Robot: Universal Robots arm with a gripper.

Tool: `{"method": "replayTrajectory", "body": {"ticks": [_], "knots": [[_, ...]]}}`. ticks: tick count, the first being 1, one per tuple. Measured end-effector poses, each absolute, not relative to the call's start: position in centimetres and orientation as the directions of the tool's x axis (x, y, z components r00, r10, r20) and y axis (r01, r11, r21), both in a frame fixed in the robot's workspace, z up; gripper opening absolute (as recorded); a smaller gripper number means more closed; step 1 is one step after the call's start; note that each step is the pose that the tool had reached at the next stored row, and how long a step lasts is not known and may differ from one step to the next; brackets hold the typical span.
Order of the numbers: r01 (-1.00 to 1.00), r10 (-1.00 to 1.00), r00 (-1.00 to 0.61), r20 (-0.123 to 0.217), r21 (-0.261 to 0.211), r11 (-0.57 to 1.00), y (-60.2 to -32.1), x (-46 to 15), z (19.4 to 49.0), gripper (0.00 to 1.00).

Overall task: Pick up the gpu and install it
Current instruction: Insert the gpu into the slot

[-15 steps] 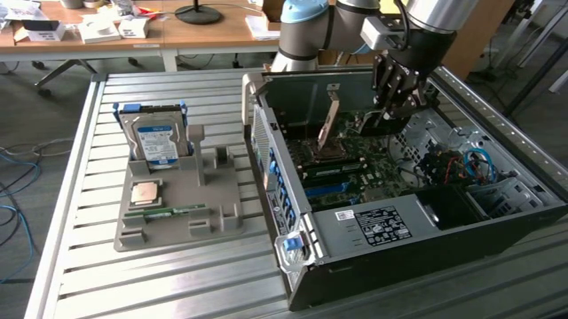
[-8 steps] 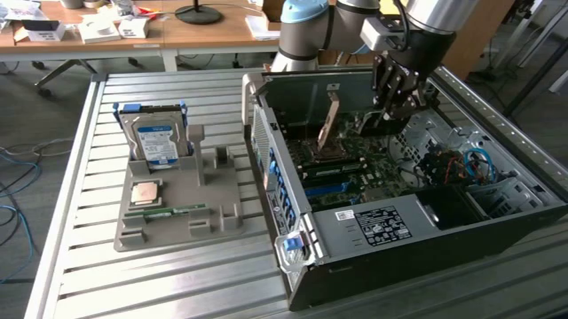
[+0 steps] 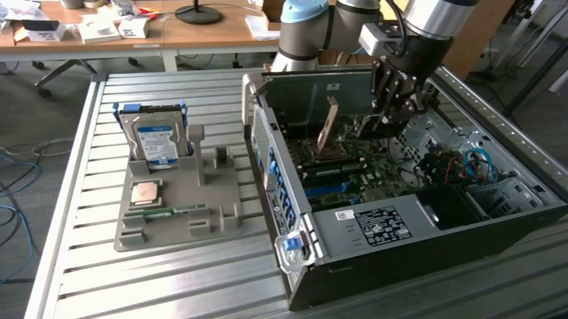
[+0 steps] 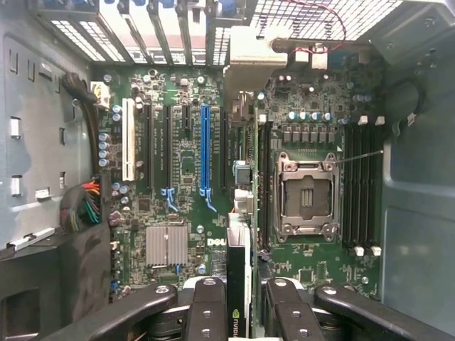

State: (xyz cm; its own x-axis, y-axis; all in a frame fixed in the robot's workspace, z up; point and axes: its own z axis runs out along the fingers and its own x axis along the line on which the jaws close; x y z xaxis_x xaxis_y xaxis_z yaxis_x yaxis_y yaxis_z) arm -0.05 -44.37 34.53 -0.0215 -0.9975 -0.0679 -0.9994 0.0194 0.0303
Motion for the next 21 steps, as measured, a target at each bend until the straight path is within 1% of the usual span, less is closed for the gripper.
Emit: {"method": "replayTrajectory", "body": {"ticks": [21], "knots": [[-0.999,-0.997,-0.021,-0.068,0.030,0.019,-44.4,-0.1,32.8,0.26]]}}
